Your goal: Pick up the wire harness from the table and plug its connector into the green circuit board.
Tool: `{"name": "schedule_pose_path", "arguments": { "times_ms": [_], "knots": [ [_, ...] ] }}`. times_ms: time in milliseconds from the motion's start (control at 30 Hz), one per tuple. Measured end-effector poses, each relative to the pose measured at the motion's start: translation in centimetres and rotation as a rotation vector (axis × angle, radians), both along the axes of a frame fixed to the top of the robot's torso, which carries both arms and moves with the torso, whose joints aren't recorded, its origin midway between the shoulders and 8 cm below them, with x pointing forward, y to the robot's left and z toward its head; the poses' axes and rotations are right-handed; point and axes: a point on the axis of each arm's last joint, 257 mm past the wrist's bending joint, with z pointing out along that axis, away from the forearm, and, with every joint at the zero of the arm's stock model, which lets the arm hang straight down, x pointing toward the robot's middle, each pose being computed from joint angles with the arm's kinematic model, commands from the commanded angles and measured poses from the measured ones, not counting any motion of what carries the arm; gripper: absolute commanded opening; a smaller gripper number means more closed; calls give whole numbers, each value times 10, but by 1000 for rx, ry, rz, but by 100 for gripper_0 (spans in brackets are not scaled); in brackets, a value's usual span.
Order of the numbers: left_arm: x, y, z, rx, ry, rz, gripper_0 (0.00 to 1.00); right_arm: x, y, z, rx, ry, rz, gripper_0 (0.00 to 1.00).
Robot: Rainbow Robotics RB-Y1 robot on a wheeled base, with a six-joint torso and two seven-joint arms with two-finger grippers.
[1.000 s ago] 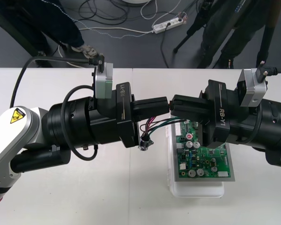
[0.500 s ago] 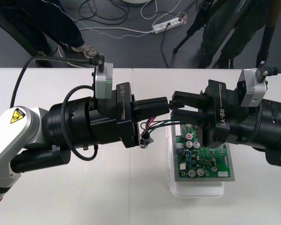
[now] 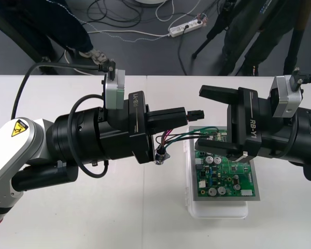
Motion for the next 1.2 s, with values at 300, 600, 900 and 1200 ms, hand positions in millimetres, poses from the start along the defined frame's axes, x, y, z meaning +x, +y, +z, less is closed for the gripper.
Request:
{"name": "schedule_pose_path", "arguments": {
  "times_ms": [300, 600, 900, 1200],
  "knots": [
    [0, 5, -4, 19, 4, -3, 0, 3, -16, -13, -95, -12, -16, 100],
    [-11, 15, -14, 47, 4, -42, 0, 3, -44, -54, -348, -41, -17, 100],
    [-17, 36, -28, 80, -7, -43, 0, 0, -87, -94, -610, -20, -20, 100],
    [-23, 48, -42, 109, -40, -38, 0, 7, -103, -90, -699, 36, -105, 100]
  ]
}}
